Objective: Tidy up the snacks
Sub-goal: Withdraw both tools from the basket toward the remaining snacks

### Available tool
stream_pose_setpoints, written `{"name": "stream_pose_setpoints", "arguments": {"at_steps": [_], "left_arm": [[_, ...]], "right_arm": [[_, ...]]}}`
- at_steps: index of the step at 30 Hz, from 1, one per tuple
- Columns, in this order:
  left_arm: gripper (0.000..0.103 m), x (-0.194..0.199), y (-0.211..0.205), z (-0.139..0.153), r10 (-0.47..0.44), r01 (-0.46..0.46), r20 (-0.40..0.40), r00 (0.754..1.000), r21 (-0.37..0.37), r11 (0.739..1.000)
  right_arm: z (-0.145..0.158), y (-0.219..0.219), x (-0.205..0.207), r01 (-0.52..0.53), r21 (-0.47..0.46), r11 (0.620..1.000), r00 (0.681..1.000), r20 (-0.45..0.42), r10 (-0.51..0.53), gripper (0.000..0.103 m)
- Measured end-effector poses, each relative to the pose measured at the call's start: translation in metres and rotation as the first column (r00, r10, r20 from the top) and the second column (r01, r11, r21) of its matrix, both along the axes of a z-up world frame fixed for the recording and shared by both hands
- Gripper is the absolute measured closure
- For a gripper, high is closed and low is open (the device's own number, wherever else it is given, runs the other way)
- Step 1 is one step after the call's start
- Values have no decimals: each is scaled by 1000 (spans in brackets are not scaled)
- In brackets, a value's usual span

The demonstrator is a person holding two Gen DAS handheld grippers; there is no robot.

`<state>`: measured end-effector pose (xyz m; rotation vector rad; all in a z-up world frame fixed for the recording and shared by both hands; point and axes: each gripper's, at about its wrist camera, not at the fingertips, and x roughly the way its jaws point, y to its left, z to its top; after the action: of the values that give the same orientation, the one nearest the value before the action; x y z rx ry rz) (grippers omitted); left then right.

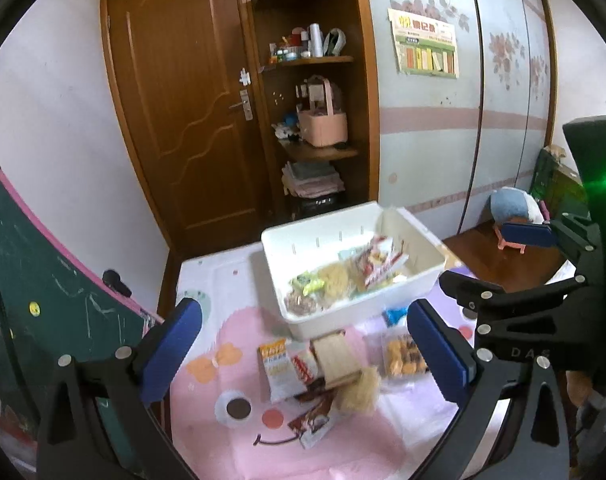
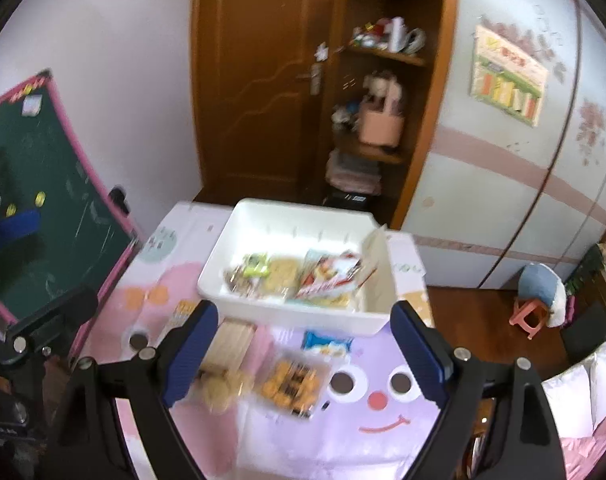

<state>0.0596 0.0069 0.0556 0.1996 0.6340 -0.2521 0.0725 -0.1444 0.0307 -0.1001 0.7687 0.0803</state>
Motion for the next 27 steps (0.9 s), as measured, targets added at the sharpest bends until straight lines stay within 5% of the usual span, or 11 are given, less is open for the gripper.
{"name": "stream_pose_setpoints", "arguments": {"at_steps": [11,27], "left_arm": [[1,11,22,-66,94,-98,-106,990,-28,995],[1,77,43,-138,195,-200,-233,953,0,980]], "right_arm": [[-78,-7,9,39,109,993,987,-161,-21,15],[-169,-6,58,114,7,993,932,-347,-105,17]]}}
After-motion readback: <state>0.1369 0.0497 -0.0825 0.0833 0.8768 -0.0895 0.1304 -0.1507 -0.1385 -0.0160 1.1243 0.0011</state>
